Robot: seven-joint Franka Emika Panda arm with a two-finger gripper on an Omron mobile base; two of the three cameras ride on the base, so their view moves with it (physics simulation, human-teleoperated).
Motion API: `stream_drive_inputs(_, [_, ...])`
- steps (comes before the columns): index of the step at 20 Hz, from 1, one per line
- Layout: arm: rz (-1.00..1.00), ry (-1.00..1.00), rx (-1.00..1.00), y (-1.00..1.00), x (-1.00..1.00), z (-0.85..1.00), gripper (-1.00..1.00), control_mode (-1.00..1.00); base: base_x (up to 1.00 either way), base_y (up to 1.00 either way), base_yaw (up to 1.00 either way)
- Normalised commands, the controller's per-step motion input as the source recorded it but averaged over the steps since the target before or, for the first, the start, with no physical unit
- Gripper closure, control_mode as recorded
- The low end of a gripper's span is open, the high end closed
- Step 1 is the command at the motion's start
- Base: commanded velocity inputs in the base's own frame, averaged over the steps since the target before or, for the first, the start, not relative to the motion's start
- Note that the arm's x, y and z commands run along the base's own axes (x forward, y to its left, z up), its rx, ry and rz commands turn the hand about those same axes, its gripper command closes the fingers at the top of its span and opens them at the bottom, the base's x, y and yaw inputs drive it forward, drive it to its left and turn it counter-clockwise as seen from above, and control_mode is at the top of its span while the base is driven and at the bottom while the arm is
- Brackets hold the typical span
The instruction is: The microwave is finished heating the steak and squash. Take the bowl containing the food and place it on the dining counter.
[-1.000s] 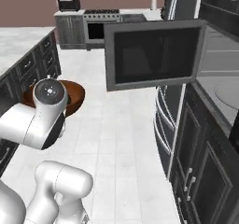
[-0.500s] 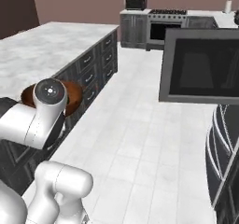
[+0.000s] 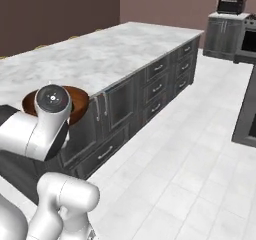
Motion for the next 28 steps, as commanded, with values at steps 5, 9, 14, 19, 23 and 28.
stream_drive_inputs(5, [0.0,0.0,0.0,0.0,0.0,0.0,1.0,1.0,0.99,0.06,0.35])
stream_drive_inputs(9, [0.0,0.0,0.0,0.0,0.0,0.0,1.0,1.0,1.0,0.05,0.29])
stream_drive_inputs(14, [0.0,0.0,0.0,0.0,0.0,0.0,1.0,1.0,0.8,0.03,0.29])
stream_drive_inputs(19, [0.0,0.0,0.0,0.0,0.0,0.0,1.0,1.0,0.7,0.32,0.32])
stream_drive_inputs(23, [0.32,-0.07,-0.04,0.31,0.68,-0.14,1.0,-1.0,0.0,0.0,0.0])
stream_drive_inputs(28, [0.27,-0.01,-0.13,0.62,0.94,-0.35,1.0,-1.0,0.0,0.0,0.0])
